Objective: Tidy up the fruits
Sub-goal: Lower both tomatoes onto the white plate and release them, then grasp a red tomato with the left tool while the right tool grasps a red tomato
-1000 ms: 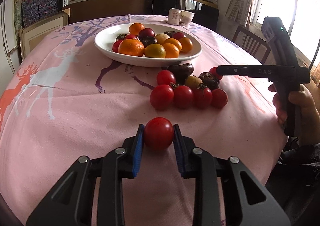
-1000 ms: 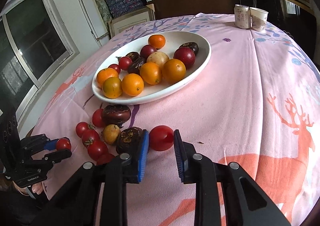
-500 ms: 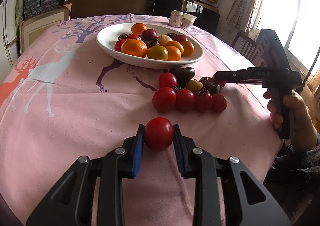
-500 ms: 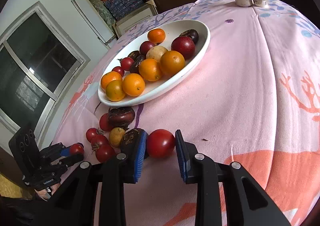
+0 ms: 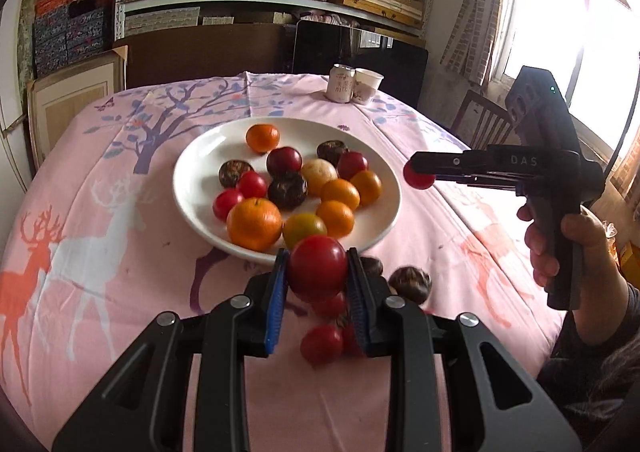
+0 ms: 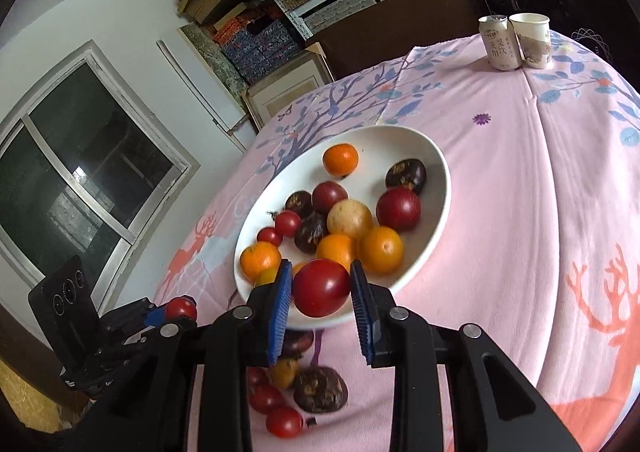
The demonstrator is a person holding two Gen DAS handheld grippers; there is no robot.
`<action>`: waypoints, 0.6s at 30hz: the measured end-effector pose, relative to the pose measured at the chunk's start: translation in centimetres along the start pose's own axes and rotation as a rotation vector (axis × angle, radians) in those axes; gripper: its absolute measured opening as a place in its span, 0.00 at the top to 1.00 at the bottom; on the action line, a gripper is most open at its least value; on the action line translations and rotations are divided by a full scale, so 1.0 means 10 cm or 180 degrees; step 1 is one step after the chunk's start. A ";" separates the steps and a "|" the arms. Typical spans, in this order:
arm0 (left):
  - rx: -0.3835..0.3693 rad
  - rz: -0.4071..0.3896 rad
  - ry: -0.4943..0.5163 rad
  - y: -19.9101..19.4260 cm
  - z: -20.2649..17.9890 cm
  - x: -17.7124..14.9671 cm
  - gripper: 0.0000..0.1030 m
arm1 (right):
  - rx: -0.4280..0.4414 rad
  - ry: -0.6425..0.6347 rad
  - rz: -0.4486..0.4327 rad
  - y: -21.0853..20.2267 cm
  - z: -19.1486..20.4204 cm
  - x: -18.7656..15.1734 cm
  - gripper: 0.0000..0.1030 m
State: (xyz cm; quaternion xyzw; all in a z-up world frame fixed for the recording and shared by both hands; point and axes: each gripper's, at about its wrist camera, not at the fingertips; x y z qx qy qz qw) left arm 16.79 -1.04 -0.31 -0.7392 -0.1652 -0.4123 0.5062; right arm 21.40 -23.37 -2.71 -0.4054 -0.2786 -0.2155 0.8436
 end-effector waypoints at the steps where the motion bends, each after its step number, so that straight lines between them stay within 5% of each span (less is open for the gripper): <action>1: 0.0008 -0.0015 0.0012 0.08 0.01 0.10 0.73 | -0.0026 -0.0012 -0.0015 0.06 0.03 0.06 0.71; 6: 0.0122 0.0088 0.0009 0.56 0.05 0.48 0.73 | -0.0213 -0.0082 -0.0098 0.34 0.08 0.37 0.67; 9: 0.0193 0.0078 -0.0117 0.65 0.13 0.54 0.53 | -0.0226 -0.0072 -0.0132 0.35 0.08 0.38 0.48; 11: 0.0182 -0.0007 -0.0186 0.56 0.17 0.50 0.42 | -0.0281 -0.0206 -0.0167 0.29 0.14 0.29 0.47; 18: 0.0215 0.0105 -0.0003 0.15 0.11 -0.05 0.34 | -0.0300 -0.0578 -0.0015 -0.04 0.31 -0.36 0.46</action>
Point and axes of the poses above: each gripper's, at about its wrist camera, not at the fingertips, and y roughly the way its jaws point, z to its left, x to its top, and after that the axes turned 2 degrees about -z, right-handed
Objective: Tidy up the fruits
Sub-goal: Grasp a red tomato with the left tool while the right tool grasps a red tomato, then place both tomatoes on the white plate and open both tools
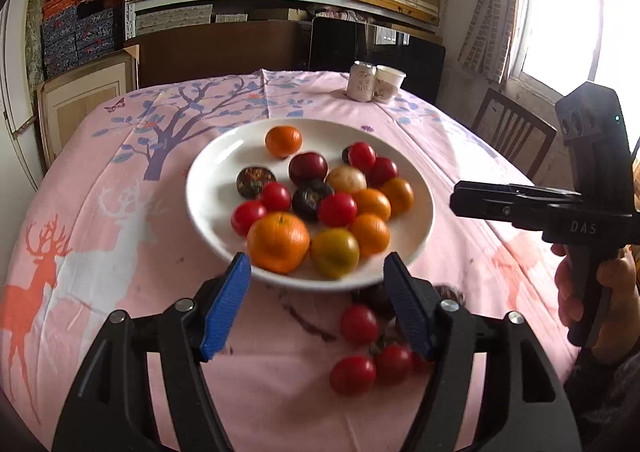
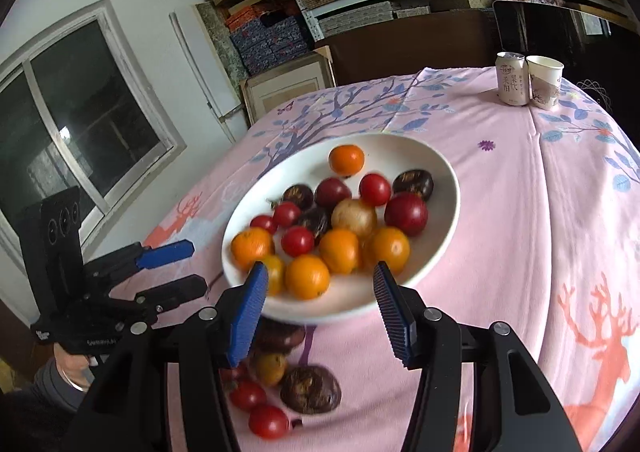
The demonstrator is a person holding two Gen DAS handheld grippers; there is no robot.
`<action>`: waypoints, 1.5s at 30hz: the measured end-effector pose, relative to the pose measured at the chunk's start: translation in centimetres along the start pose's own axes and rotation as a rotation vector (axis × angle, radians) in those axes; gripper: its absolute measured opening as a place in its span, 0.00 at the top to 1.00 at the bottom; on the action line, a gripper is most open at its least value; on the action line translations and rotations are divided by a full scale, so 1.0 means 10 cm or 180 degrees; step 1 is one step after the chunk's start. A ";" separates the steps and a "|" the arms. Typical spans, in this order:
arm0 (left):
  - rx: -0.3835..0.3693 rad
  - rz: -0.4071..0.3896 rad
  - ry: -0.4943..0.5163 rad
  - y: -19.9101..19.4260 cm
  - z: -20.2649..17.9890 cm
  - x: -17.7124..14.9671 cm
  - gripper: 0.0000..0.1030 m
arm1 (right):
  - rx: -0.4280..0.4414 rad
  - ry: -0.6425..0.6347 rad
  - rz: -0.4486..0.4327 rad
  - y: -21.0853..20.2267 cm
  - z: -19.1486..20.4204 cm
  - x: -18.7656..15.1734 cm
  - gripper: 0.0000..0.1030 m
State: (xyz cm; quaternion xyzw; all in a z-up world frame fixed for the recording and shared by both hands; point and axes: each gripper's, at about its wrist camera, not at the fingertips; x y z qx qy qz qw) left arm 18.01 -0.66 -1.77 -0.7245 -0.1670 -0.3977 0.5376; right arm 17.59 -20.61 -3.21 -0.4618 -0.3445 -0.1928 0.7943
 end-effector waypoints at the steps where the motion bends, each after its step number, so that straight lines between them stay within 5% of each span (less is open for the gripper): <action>1: 0.0009 0.0064 0.0018 -0.03 0.00 -0.10 0.34 | 0.0007 -0.0066 0.0049 -0.03 0.05 -0.12 0.46; 7: 0.0136 0.0278 0.0019 -0.18 0.07 -0.58 0.34 | -0.0026 -0.0593 0.0408 -0.07 0.40 -0.75 0.47; 15: 0.0216 0.0355 0.0065 -0.17 0.03 -0.73 0.34 | -0.0118 -0.0681 0.0667 0.13 0.56 -0.87 0.66; 24: 0.0369 0.0495 0.0548 0.04 -0.30 -0.63 0.36 | 0.0371 -0.0087 0.0410 0.01 0.20 -0.85 0.74; 31: 0.0144 0.0552 0.0707 0.14 -0.38 -0.60 0.73 | 0.0530 -0.0037 0.0328 -0.06 0.19 -0.83 0.74; 45: 0.0012 0.0112 0.0422 -0.16 -0.29 -0.50 0.73 | 0.0679 0.0101 0.0097 -0.21 0.12 -0.79 0.73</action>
Point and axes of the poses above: each gripper's, at about its wrist camera, not at the fingertips, and y roughly the way its jaws point, z to its left, x to its top, and after that the axes turned 2 degrees about -z, right-handed
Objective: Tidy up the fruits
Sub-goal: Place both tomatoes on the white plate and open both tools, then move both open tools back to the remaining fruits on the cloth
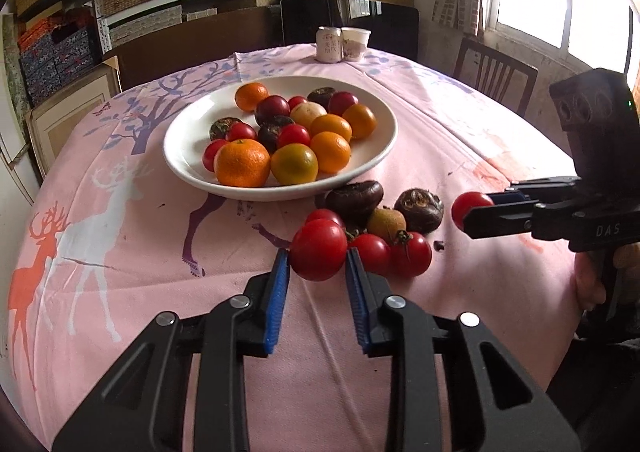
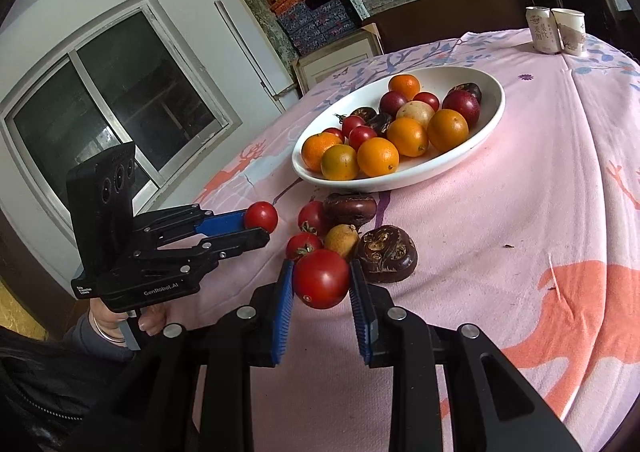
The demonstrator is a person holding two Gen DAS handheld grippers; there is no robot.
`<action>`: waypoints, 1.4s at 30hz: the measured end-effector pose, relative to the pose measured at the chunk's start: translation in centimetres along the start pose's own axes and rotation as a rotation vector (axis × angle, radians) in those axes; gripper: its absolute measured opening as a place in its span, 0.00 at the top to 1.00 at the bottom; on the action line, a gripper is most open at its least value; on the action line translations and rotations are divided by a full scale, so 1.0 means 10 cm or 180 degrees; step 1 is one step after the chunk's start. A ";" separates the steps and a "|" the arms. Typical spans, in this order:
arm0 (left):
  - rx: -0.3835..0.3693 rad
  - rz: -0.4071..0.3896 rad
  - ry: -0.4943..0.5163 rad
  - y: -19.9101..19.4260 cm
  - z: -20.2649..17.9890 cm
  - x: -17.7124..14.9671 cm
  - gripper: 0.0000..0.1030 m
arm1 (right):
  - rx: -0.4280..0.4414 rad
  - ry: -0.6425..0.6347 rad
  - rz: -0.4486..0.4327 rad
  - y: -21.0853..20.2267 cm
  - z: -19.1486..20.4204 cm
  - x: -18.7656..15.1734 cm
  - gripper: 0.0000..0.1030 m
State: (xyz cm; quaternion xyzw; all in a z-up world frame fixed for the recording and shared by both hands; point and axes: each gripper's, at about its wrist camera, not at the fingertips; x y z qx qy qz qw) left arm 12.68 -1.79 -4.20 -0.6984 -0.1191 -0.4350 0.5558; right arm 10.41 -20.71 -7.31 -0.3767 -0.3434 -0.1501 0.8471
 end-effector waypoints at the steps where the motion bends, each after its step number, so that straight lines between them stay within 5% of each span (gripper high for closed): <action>1: -0.0006 -0.0050 -0.0043 -0.03 0.03 0.04 0.73 | 0.0016 0.0053 -0.0002 -0.01 -0.01 0.04 0.73; 8: 0.0007 -0.0183 -0.0183 0.03 0.20 0.50 0.73 | -0.0175 -0.0043 -0.0249 -0.07 0.03 0.73 0.73; 17: 0.0142 -0.0059 -0.0344 0.65 0.39 1.09 0.73 | -0.0647 -0.0035 -0.0199 0.44 -0.27 1.38 0.72; 18: 0.0229 -0.0051 -0.0373 0.72 0.42 1.12 0.63 | -0.0672 -0.0034 -0.0170 0.51 -0.30 1.42 0.72; 19: 0.0370 -0.0070 -0.0424 0.76 0.46 1.14 0.43 | -0.0709 -0.0037 -0.0158 0.57 -0.33 1.45 0.71; 20: 0.0446 -0.0110 -0.0507 0.78 0.50 1.14 0.32 | -0.0767 -0.0047 -0.0169 0.58 -0.34 1.47 0.61; 21: 0.0434 -0.0175 -0.0614 0.75 0.55 1.13 0.23 | -0.0798 -0.0041 -0.0212 0.59 -0.34 1.47 0.52; 23: 0.0370 -0.0217 -0.0713 0.69 0.61 1.09 0.22 | -0.0803 -0.0062 -0.0274 0.54 -0.30 1.44 0.47; 29: 0.0397 -0.0208 -0.0606 0.41 0.54 0.83 0.22 | -0.0942 -0.0216 -0.0195 0.44 -0.14 1.30 0.46; 38: 0.0359 0.0115 0.0085 0.17 -0.13 0.12 0.20 | -0.1206 -0.0257 -0.0184 0.22 -0.04 0.86 0.40; 42: 0.0400 0.0229 0.0134 0.22 -0.24 -0.05 0.20 | -0.1216 -0.0153 -0.0184 0.18 -0.11 0.62 0.40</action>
Point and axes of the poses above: each gripper's, at about its wrist camera, not at the fingertips, and y roughly the way its jaws point, z to its left, x to its top, and after that the axes turned 2 degrees about -z, right-handed
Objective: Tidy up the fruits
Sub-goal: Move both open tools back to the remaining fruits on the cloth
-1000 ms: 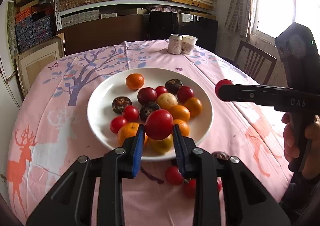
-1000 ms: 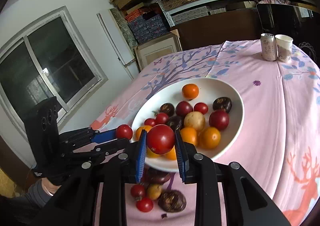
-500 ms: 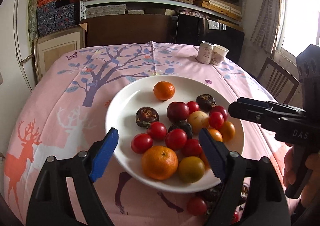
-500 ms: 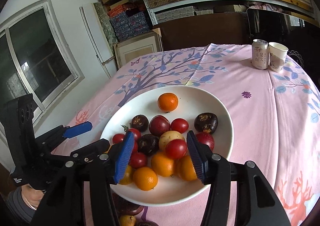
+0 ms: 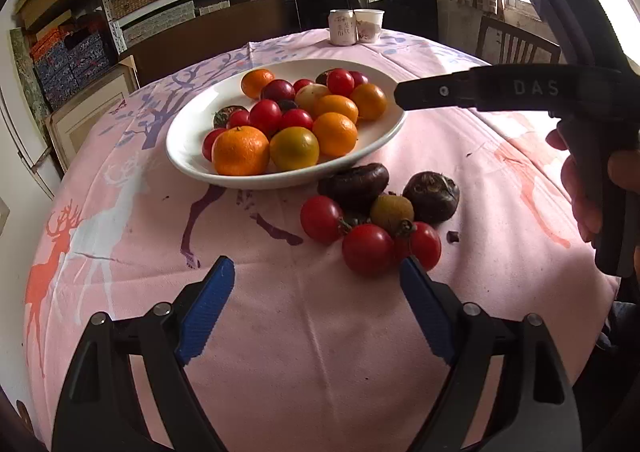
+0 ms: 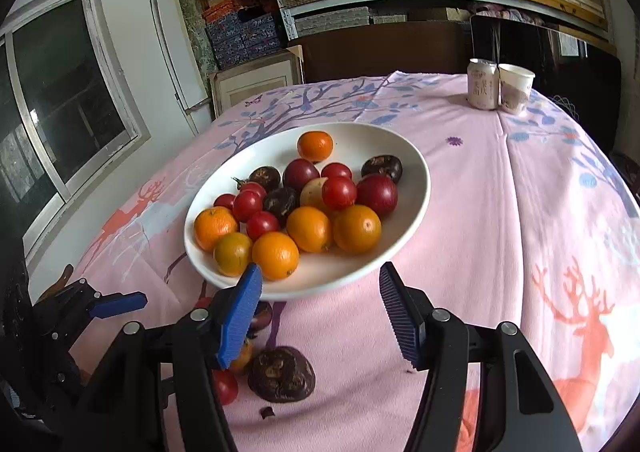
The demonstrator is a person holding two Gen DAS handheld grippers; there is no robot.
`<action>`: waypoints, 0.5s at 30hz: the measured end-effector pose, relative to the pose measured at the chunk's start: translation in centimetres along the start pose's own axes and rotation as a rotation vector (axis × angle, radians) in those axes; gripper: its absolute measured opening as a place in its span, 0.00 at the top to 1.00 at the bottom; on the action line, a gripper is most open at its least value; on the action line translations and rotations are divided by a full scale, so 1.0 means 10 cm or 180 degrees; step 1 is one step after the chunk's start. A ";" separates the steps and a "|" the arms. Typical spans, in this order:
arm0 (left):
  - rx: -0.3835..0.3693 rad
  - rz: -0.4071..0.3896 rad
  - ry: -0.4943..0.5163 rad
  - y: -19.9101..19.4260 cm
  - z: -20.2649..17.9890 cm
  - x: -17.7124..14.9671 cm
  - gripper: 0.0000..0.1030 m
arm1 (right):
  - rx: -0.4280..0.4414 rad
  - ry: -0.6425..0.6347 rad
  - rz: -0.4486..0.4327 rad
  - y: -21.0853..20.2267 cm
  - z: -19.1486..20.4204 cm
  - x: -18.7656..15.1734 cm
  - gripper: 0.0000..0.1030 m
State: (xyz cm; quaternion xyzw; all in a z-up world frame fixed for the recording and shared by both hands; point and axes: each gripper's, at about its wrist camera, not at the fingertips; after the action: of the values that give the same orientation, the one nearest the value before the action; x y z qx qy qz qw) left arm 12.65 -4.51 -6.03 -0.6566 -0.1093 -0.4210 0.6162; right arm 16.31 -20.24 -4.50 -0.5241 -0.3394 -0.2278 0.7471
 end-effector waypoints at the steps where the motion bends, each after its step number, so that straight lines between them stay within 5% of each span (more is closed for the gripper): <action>1: 0.0006 0.0001 -0.0009 0.00 0.00 -0.01 0.22 | 0.0009 0.0043 0.0004 -0.01 -0.03 -0.05 0.40; 6: -0.0054 0.0117 0.0048 0.08 -0.06 -0.02 0.43 | 0.0083 0.0301 -0.0008 -0.07 -0.23 -0.21 0.40; 15: -0.0134 0.0112 0.0060 0.18 -0.17 0.12 0.57 | 0.0220 0.0487 0.0040 -0.05 -0.37 -0.31 0.40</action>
State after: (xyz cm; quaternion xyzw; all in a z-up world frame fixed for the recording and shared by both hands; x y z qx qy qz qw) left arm 13.87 -6.90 -6.75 -0.6672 -0.0831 -0.4185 0.6105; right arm 14.85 -23.99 -7.34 -0.4812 -0.2857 -0.2506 0.7900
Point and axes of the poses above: each gripper's, at about its wrist camera, not at the fingertips, and y roughly the way its jaws point, z to its left, x to its top, and after that the axes turned 2 degrees about -z, right-handed
